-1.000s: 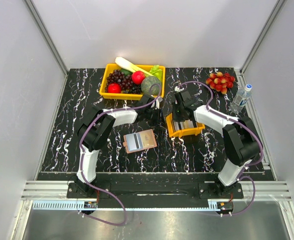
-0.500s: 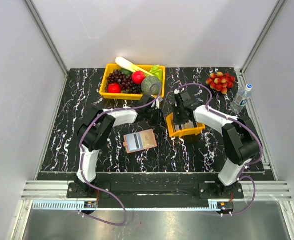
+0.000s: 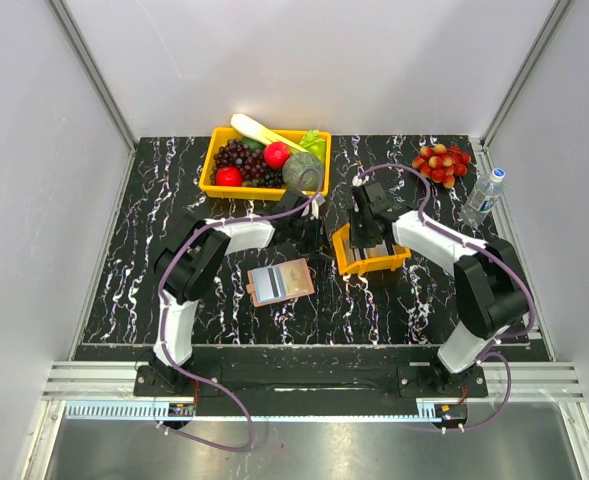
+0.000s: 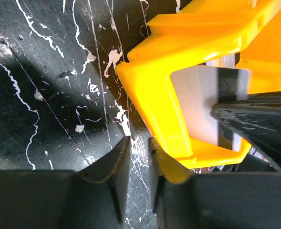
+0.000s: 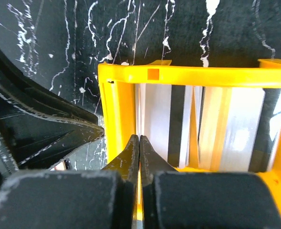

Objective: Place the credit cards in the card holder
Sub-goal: Pick up the credit card from the storage box, then insert the credit card into the card holder.

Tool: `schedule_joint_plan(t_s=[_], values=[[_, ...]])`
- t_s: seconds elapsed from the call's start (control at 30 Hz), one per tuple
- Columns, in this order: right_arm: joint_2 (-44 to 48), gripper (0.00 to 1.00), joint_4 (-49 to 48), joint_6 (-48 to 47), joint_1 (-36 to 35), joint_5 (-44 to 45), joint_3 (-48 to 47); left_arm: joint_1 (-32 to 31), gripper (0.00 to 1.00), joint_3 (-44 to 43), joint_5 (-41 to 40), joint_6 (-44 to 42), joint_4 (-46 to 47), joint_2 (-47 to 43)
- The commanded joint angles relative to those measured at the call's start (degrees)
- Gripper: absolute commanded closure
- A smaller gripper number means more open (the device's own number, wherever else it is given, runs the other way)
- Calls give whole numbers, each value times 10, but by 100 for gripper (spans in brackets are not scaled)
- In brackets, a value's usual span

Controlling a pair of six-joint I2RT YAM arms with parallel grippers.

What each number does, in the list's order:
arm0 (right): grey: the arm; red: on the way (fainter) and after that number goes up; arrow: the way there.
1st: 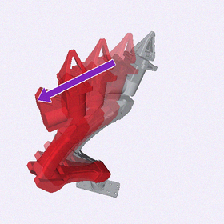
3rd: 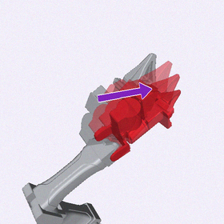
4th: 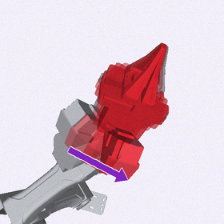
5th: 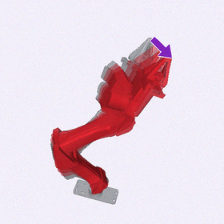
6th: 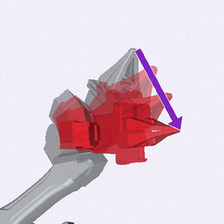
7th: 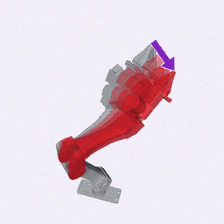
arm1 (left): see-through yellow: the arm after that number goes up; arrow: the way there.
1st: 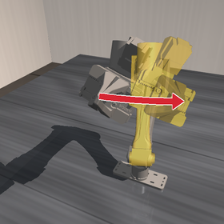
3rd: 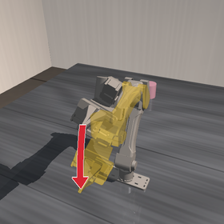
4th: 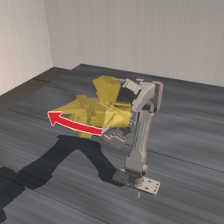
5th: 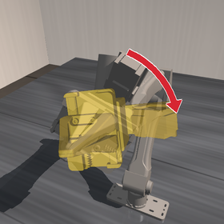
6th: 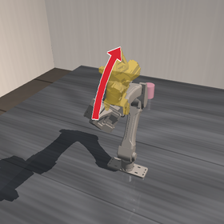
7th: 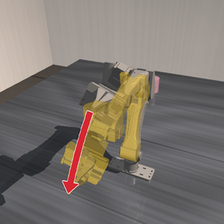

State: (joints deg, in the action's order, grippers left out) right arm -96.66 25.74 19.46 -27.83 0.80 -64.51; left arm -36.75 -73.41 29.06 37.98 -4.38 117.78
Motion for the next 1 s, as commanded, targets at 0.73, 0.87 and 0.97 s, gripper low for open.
schedule_joint_plan(t_s=[0.73,0.87,0.97], values=[[251,100,-136,160,-19,-87,121,17,4,273,-303,-26,-57,-469],[248,100,-178,151,-82,-54,145,26,1,350,-372,-12,-100,-590],[233,100,-172,160,-142,10,127,37,1,387,-411,-5,-150,-684]])
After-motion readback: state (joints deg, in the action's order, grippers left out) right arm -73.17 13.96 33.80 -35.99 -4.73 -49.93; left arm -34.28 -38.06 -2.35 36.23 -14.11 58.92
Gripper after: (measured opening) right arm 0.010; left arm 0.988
